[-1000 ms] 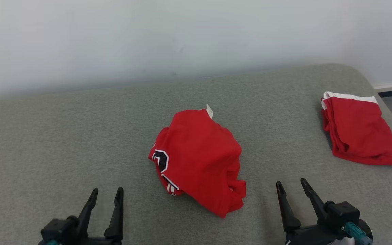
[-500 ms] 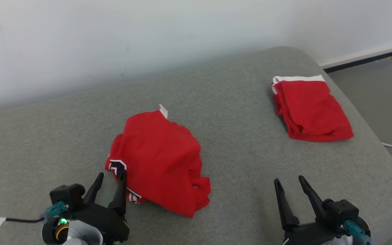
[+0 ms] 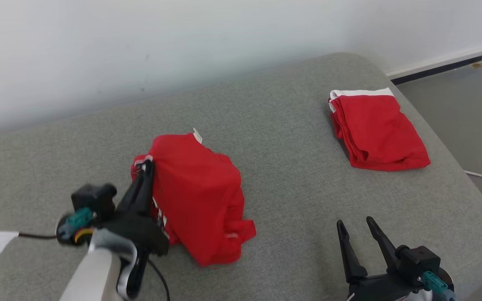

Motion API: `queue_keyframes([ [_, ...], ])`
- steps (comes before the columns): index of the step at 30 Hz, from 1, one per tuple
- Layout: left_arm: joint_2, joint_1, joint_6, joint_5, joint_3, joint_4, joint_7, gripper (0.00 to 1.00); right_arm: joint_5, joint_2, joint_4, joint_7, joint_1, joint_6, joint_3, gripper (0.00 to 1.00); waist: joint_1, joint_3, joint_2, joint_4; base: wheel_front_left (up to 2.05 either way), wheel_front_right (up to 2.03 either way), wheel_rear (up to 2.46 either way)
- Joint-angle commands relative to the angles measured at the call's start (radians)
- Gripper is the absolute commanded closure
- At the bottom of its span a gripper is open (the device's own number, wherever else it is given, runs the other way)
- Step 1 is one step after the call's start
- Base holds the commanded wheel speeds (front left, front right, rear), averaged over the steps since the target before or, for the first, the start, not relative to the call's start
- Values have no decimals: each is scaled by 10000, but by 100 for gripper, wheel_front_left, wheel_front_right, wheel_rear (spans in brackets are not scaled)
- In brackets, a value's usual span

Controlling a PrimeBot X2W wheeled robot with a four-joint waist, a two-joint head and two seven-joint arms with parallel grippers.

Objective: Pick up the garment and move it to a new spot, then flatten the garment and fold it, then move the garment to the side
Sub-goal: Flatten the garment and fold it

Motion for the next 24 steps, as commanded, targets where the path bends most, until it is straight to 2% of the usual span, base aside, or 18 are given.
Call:
queue_keyframes([
  [1, 106, -340, -12, 259, -101, -102, -158, 100, 47, 3, 17, -34, -132, -24, 21, 0, 0, -42, -1, 87, 0, 0, 0],
  [5, 320, -1243, -25, 695, -347, -323, -374, 100, 77, 0, 75, -65, -151, -24, 76, 0, 0, -102, -1, 138, 0, 0, 0],
  [10, 695, -2282, 74, 829, -152, -776, -422, 100, 83, -2, 74, -86, -98, -24, 61, 0, 0, -163, -1, 94, 0, 0, 0],
  [16, 1029, -3367, 41, 1240, -422, -1623, -194, 100, 80, 1, 85, -109, -64, -24, -39, 0, 0, -122, -1, 128, 0, 0, 0],
  [20, 1072, -3823, -17, 1698, -1317, -2117, -107, 100, 137, 0, 93, -136, -129, -24, 28, 0, 0, -55, -1, 183, 0, 0, 0],
  [24, 801, -3234, -89, 1403, -2684, -2086, 87, 100, 195, 3, 117, -185, -127, -24, 32, 0, 0, 108, -1, 329, 0, 0, 0],
])
